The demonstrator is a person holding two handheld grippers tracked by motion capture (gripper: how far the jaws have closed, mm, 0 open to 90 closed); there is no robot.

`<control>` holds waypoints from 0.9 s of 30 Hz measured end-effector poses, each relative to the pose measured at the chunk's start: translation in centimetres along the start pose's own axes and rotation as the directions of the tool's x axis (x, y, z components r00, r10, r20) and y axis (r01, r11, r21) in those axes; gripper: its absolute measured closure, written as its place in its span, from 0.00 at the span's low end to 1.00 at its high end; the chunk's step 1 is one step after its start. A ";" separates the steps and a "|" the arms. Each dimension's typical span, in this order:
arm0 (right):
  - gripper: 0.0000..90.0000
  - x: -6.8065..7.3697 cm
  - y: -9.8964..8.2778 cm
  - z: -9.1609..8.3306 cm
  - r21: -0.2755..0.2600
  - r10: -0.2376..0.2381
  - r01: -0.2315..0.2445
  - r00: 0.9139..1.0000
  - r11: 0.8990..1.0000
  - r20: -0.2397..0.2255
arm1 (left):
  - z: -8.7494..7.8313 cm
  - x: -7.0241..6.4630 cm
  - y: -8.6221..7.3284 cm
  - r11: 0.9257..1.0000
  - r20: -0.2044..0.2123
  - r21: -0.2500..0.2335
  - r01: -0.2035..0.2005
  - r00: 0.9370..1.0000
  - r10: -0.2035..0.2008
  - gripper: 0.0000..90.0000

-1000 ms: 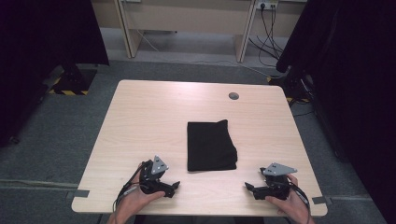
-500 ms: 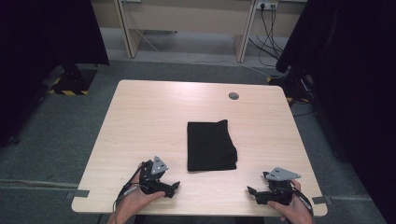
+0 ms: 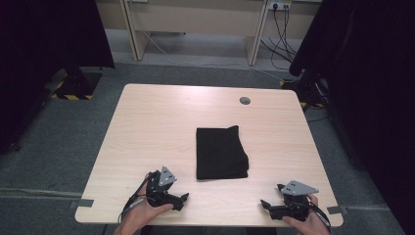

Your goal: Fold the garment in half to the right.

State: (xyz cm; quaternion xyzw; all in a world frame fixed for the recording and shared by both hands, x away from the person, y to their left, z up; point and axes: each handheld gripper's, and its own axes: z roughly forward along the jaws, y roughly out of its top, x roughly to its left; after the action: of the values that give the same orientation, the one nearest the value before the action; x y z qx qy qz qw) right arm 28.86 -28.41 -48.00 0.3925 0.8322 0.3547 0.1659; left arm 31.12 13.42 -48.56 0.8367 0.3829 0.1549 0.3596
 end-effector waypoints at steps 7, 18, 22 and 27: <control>0.16 0.3 -0.4 -0.3 -0.007 0.002 -0.002 1.000 1.000 0.002 | -0.3 -0.4 -0.3 1.000 0.003 -0.001 -0.002 1.000 0.002 0.00; 0.16 0.7 -1.1 -0.9 -0.022 0.006 -0.006 1.000 1.000 0.006 | -0.8 -1.1 -0.7 1.000 0.006 0.000 -0.004 1.000 0.004 0.00; 0.16 0.8 -1.4 -1.0 -0.030 0.008 -0.007 1.000 1.000 0.009 | -0.8 -1.1 -0.8 1.000 0.005 -0.001 -0.004 1.000 0.004 0.00; 0.16 0.9 -1.5 -1.1 -0.034 0.012 -0.012 1.000 0.999 0.009 | -0.8 -1.1 -0.8 1.000 0.005 -0.001 -0.004 1.000 0.004 0.00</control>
State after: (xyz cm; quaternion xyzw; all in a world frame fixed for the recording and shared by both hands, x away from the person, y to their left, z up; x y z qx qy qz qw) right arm 26.88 -28.92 -48.31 0.3961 0.8231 0.3678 0.1742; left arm 29.54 13.30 -48.57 0.8378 0.3802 0.1536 0.3606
